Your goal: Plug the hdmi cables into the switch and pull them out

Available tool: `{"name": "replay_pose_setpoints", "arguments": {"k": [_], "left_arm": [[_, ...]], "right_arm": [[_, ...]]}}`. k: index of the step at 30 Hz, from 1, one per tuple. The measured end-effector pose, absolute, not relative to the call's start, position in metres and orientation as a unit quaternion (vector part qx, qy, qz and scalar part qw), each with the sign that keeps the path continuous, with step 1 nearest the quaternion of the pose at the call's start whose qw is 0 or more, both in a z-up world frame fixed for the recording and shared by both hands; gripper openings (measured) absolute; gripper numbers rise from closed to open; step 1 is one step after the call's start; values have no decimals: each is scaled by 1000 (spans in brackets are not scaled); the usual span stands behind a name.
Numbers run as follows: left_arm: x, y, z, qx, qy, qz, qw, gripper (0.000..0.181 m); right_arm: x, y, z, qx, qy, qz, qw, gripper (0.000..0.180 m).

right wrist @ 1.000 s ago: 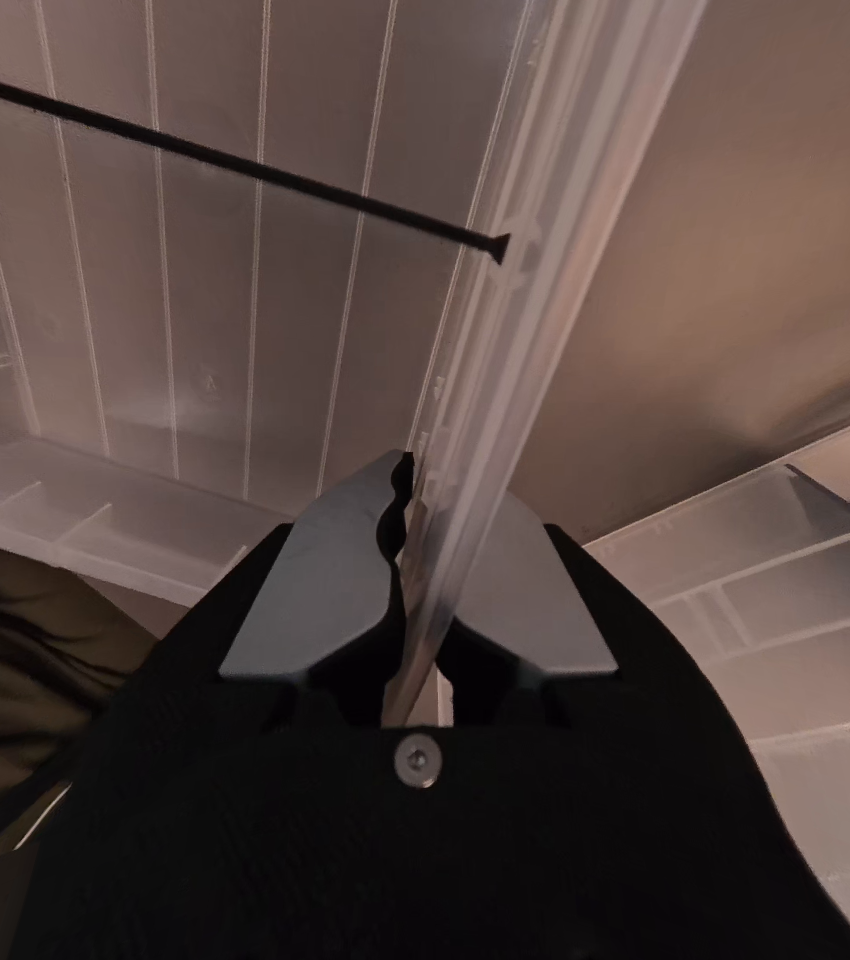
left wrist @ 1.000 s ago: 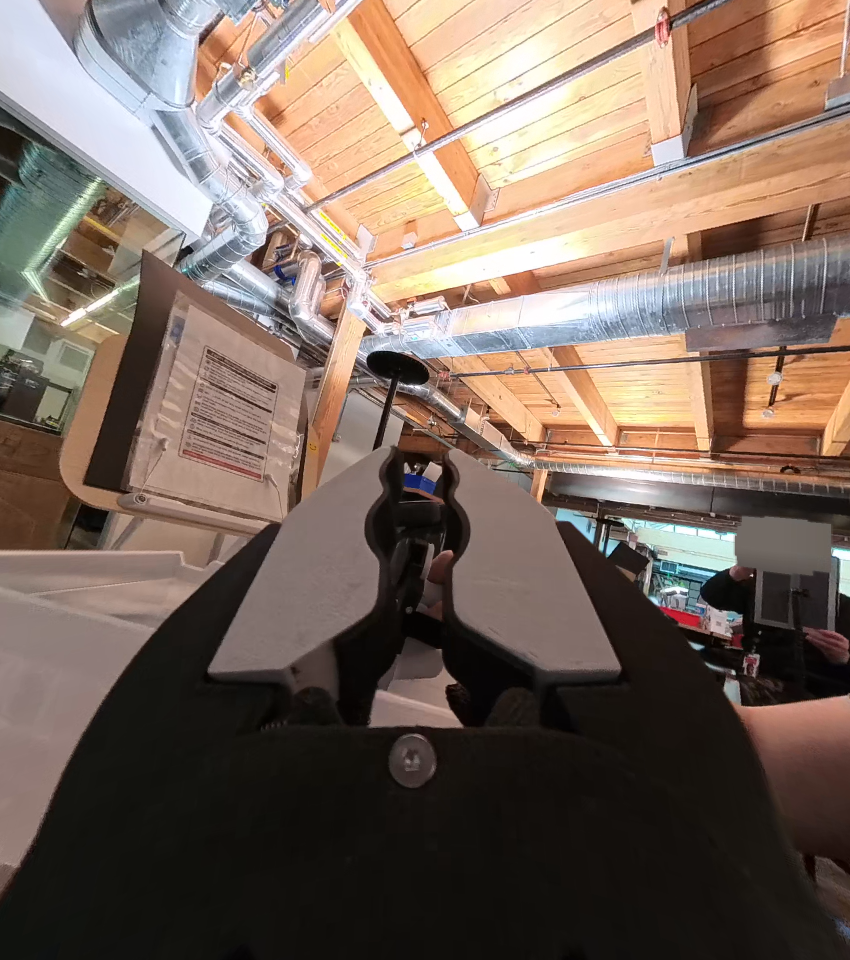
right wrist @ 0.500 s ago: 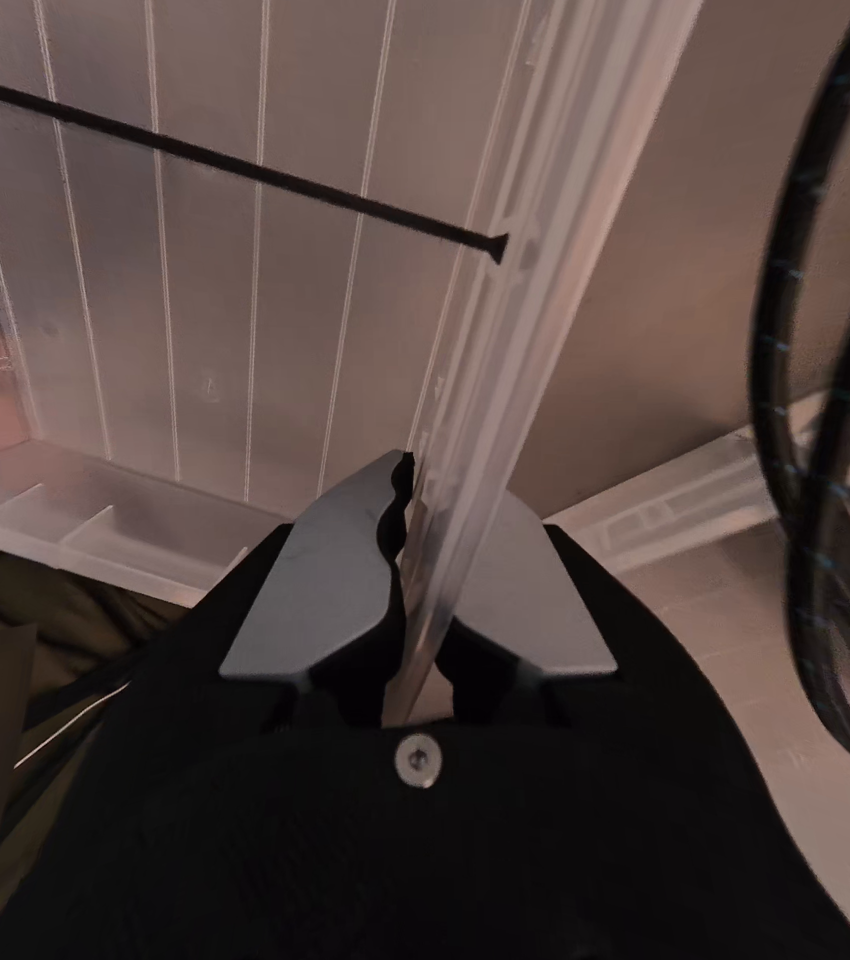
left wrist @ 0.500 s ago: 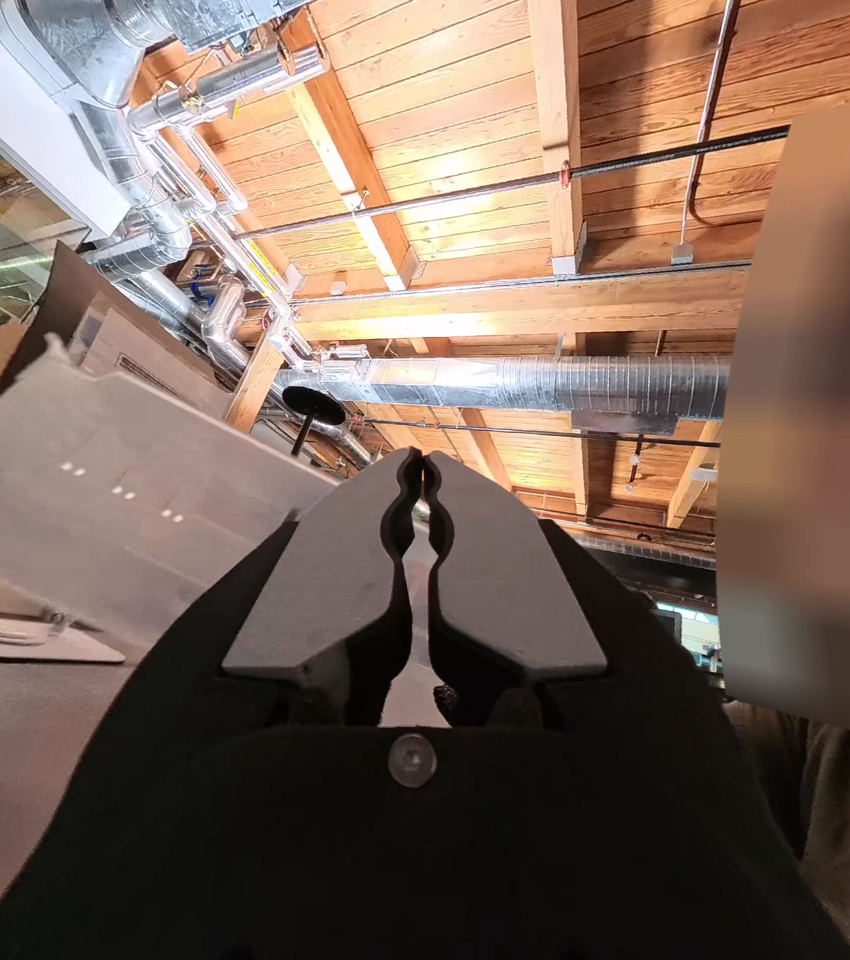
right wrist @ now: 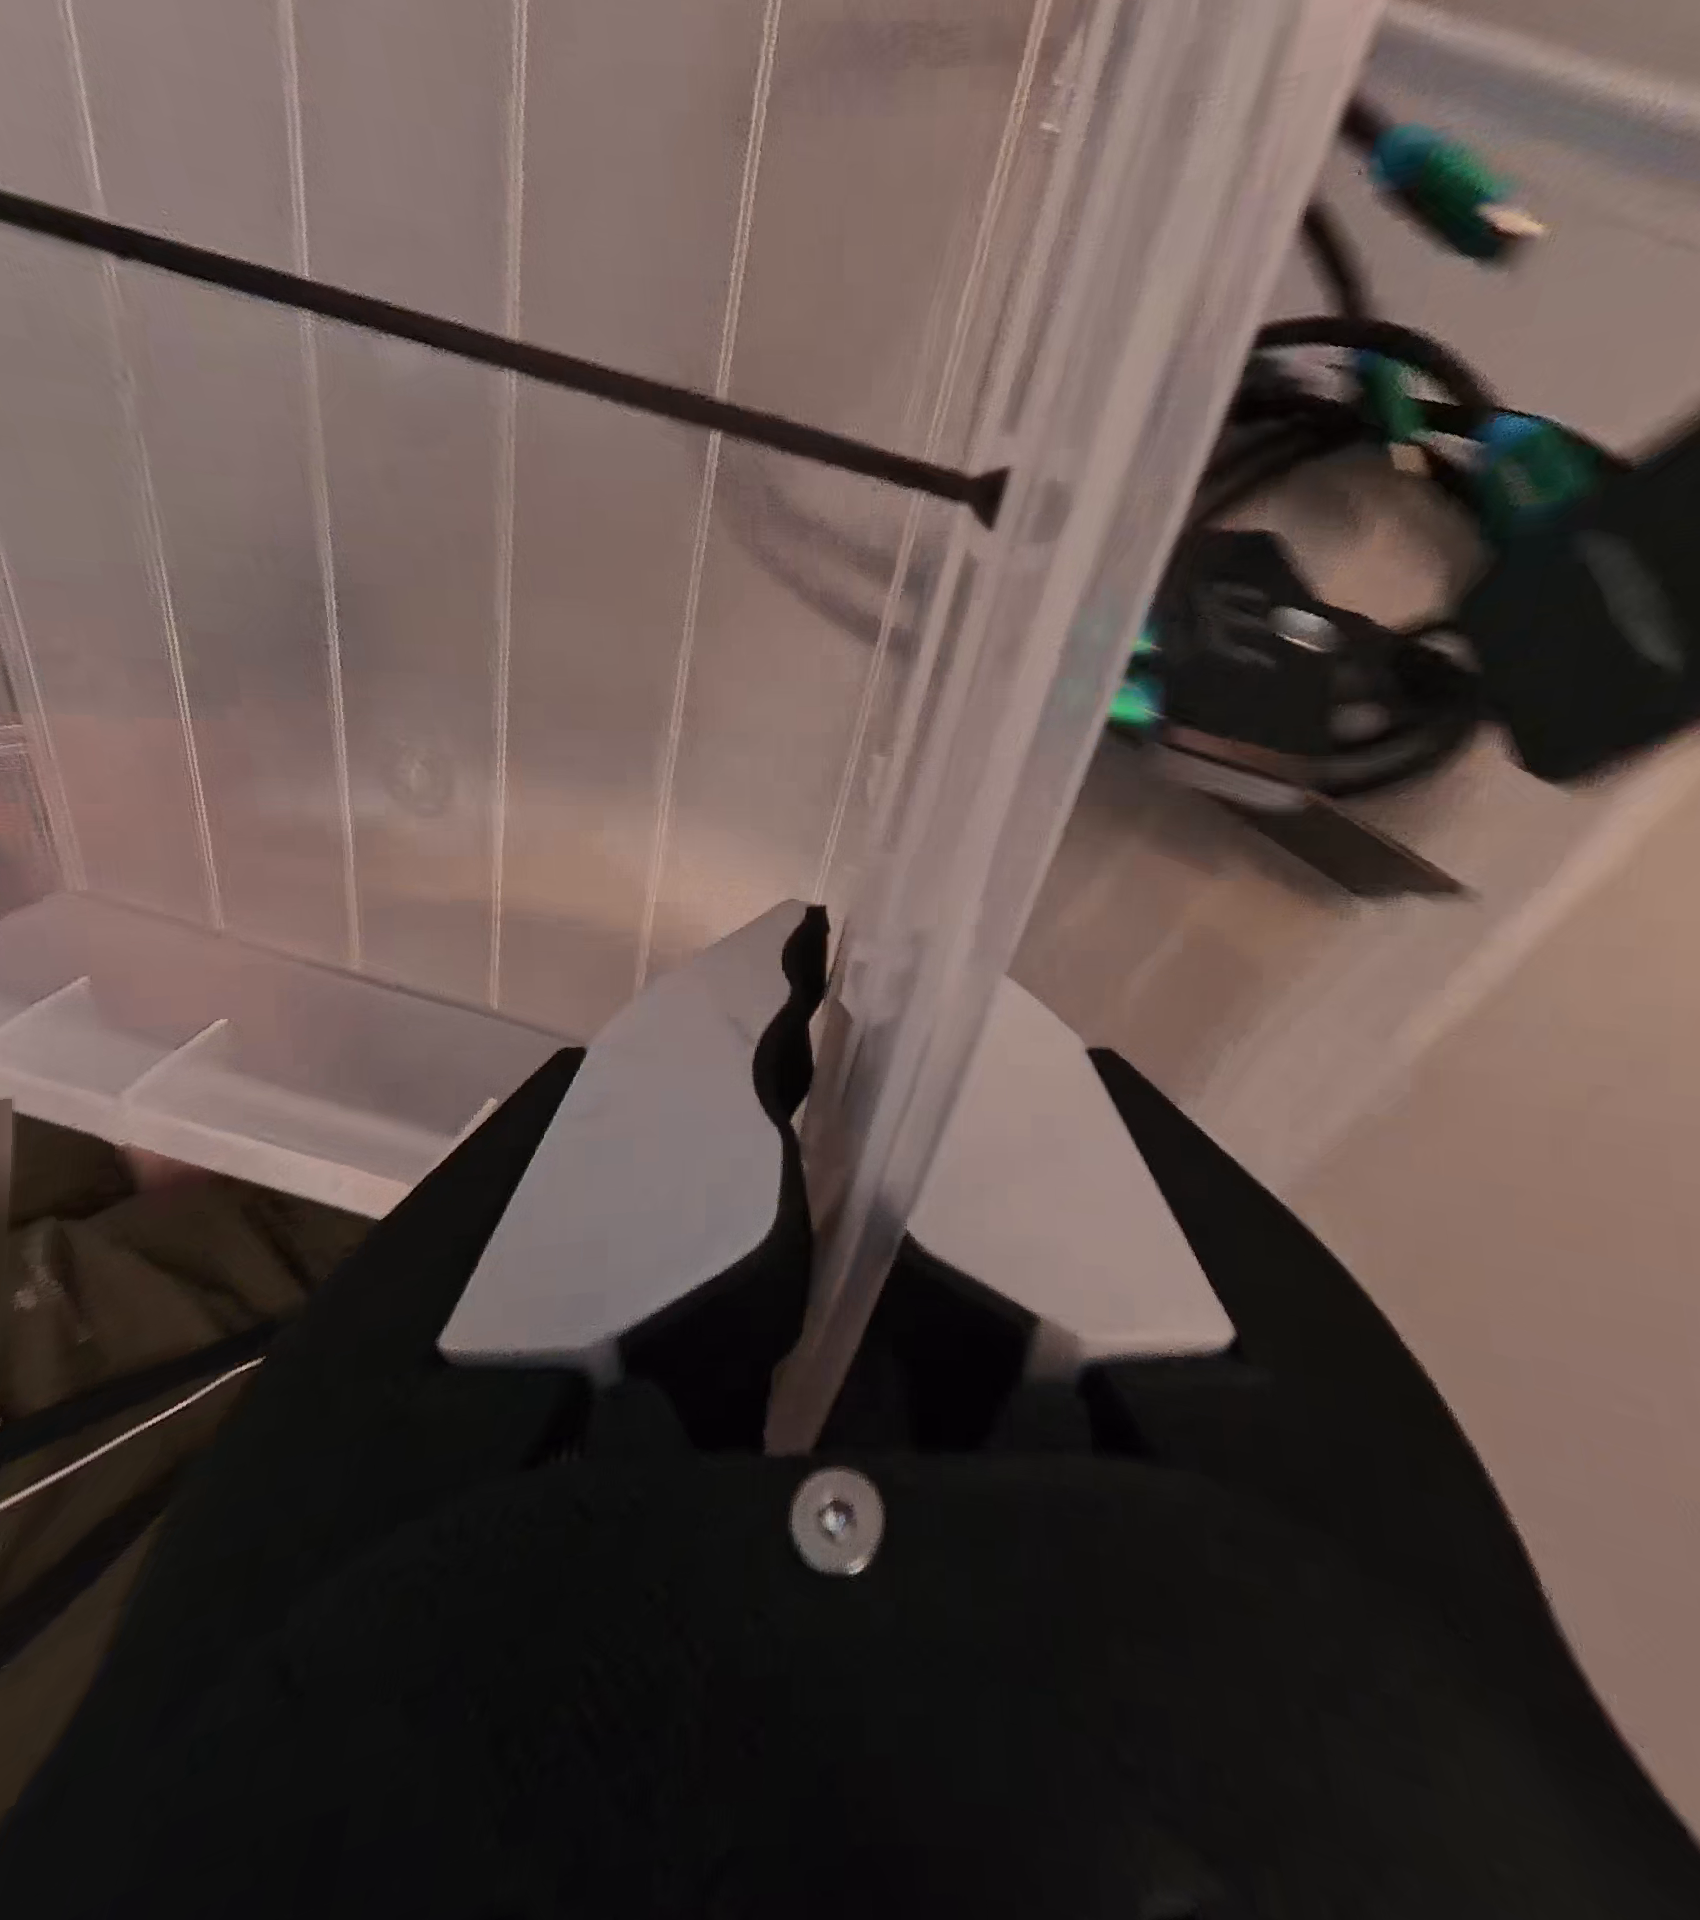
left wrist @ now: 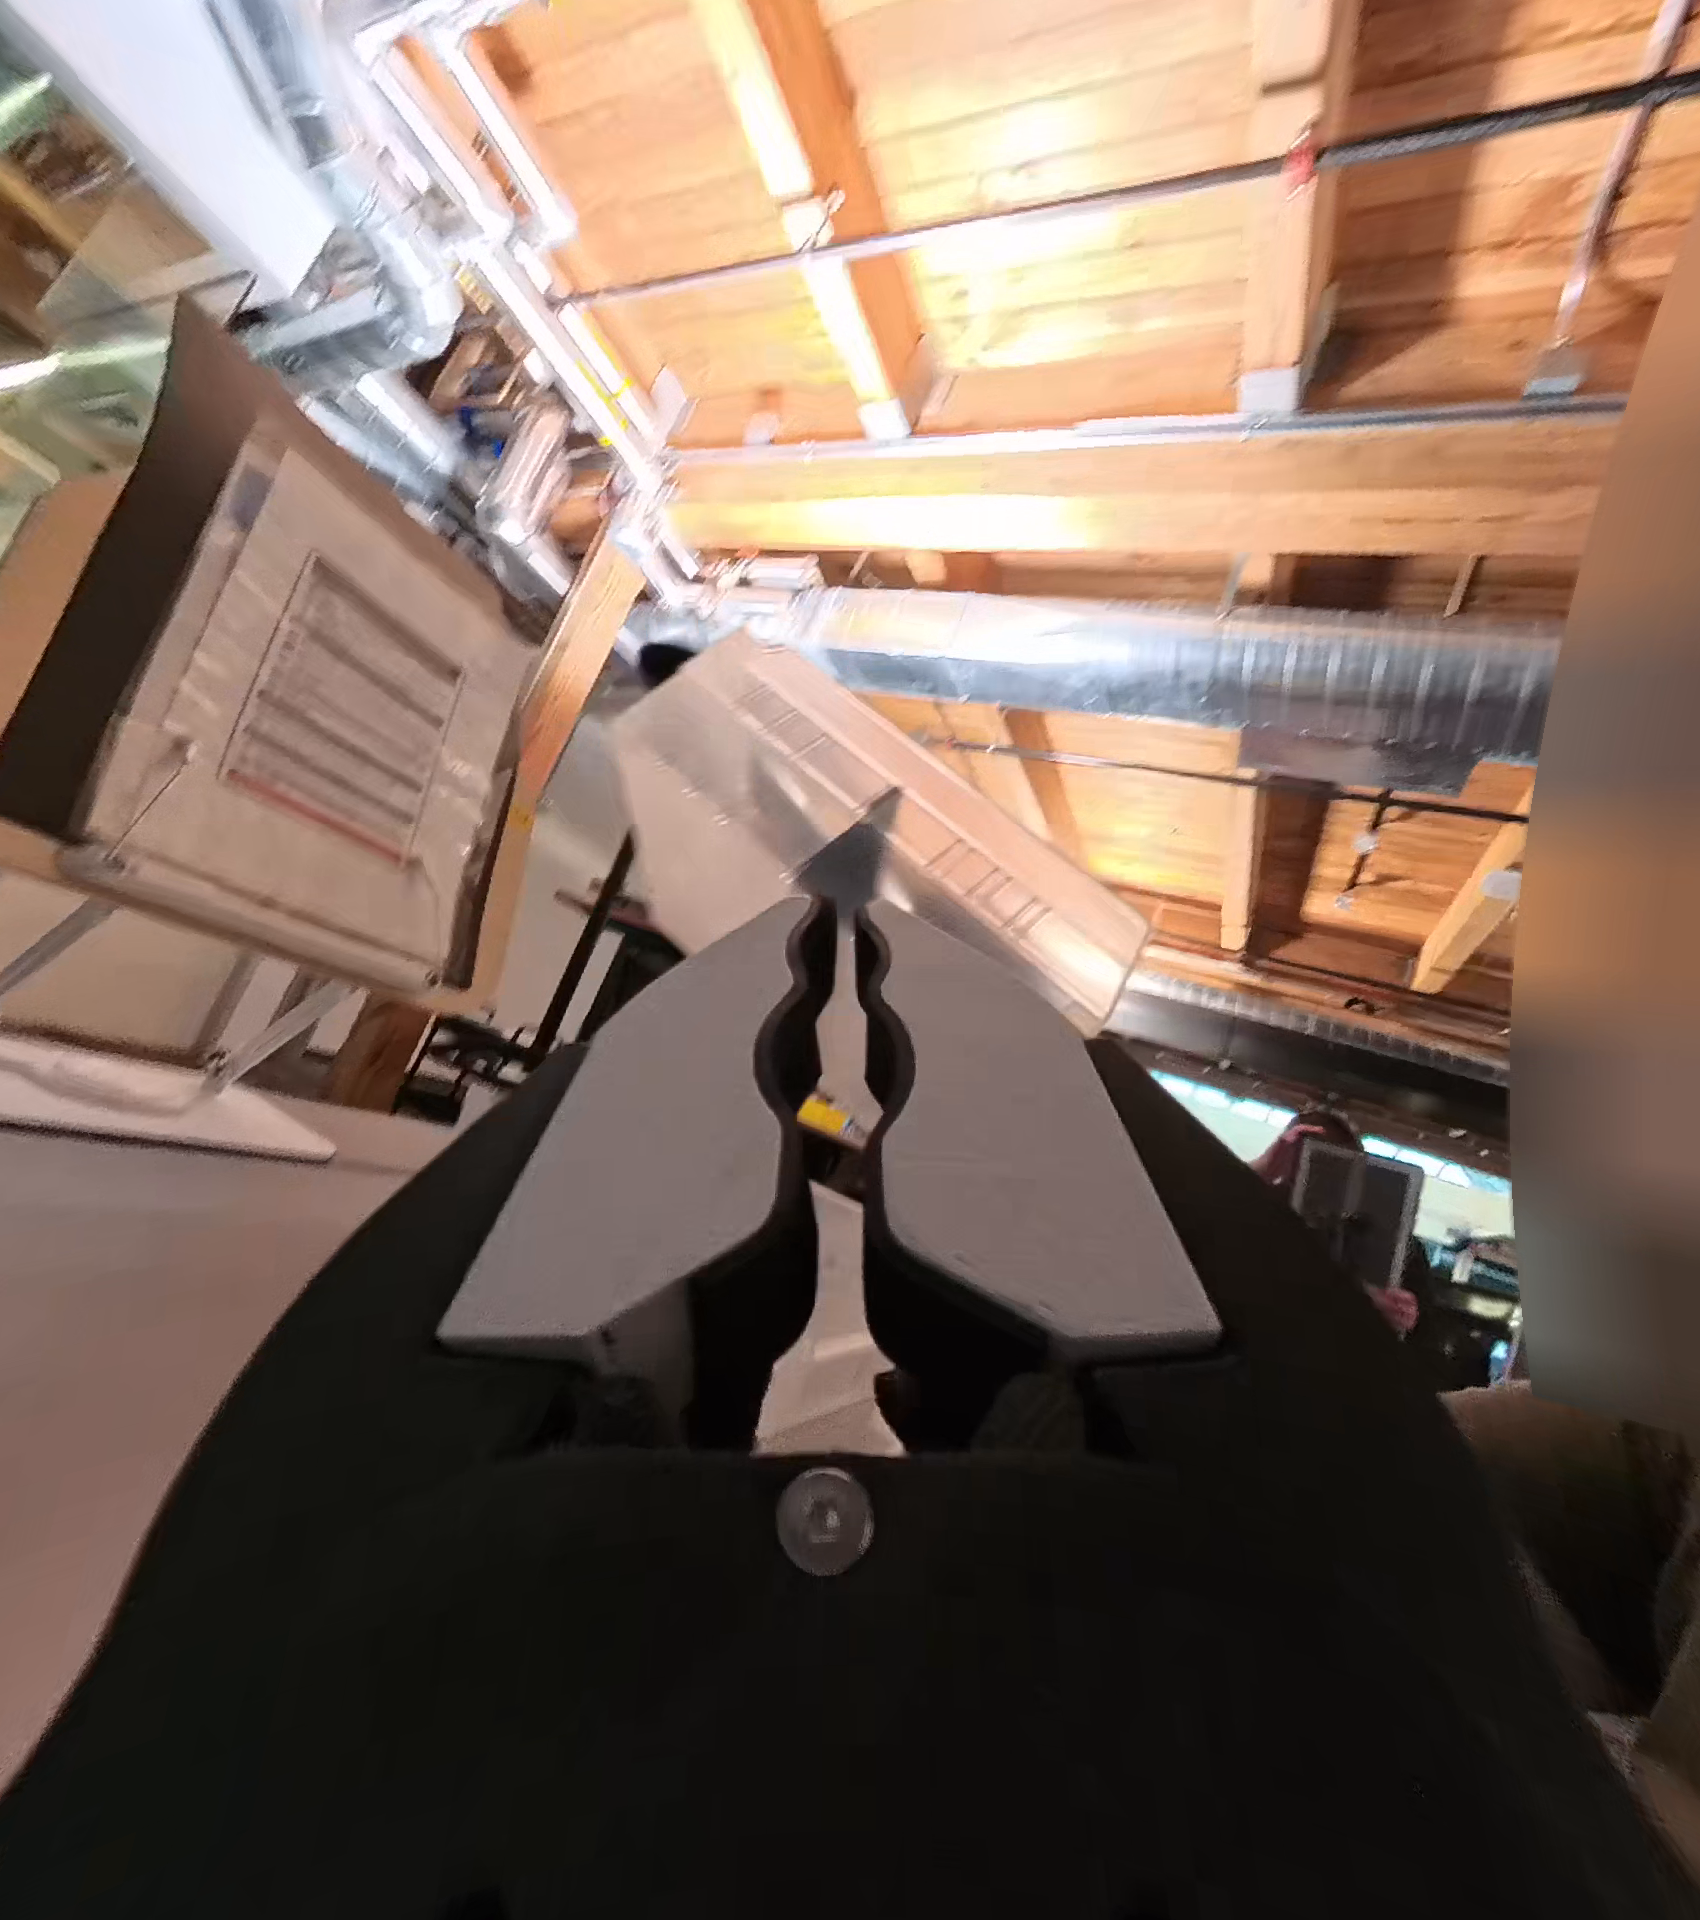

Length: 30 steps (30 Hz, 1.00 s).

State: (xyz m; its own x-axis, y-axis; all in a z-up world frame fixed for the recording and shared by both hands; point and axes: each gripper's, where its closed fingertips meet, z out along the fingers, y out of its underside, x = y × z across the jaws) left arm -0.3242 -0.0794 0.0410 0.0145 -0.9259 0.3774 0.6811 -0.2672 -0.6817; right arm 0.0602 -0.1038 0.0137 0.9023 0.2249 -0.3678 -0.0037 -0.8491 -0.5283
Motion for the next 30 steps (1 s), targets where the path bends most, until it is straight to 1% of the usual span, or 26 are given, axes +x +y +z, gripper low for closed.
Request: {"name": "replay_pose_setpoints", "arguments": {"k": [2, 4, 5, 7, 8, 11, 14, 20, 23, 26, 29, 30], "left_arm": [[-308, -69, 27, -464, 157, -657, 573, 11], [-290, -62, 14, -515, 171, -624, 562, 25], [-282, -58, 10, -536, 172, -605, 563, 35], [-264, -53, 7, -560, 167, -570, 578, 63], [-250, -54, 7, -570, 182, -551, 582, 70], [-195, -63, 2, -614, 251, -491, 565, 77], [-140, -73, -5, -641, 295, -456, 542, 79], [-64, -76, -29, -688, 357, -379, 505, 87], [-40, -75, -45, -711, 381, -342, 483, 89], [-32, -62, -60, -726, 396, -271, 493, 90], [-31, -48, -70, -738, 395, -231, 496, 78], [-31, -44, -73, -743, 396, -224, 491, 79]], "right_arm": [[98, -119, 13, -941, -6, 187, 283, 4], [137, -134, 12, -939, 52, 161, 298, 4], [156, -141, 11, -937, 80, 146, 308, 4], [194, -154, 7, -928, 133, 124, 325, 4], [209, -160, 3, -923, 157, 120, 331, 4], [248, -178, -9, -906, 217, 117, 345, 4], [272, -193, -21, -894, 260, 117, 345, 4], [285, -204, -44, -889, 287, 150, 325, 4], [285, -206, -52, -884, 295, 175, 318, 4], [287, -207, -57, -876, 305, 197, 316, 4], [290, -210, -60, -870, 314, 210, 317, 4], [292, -211, -61, -869, 315, 212, 317, 4]]}}
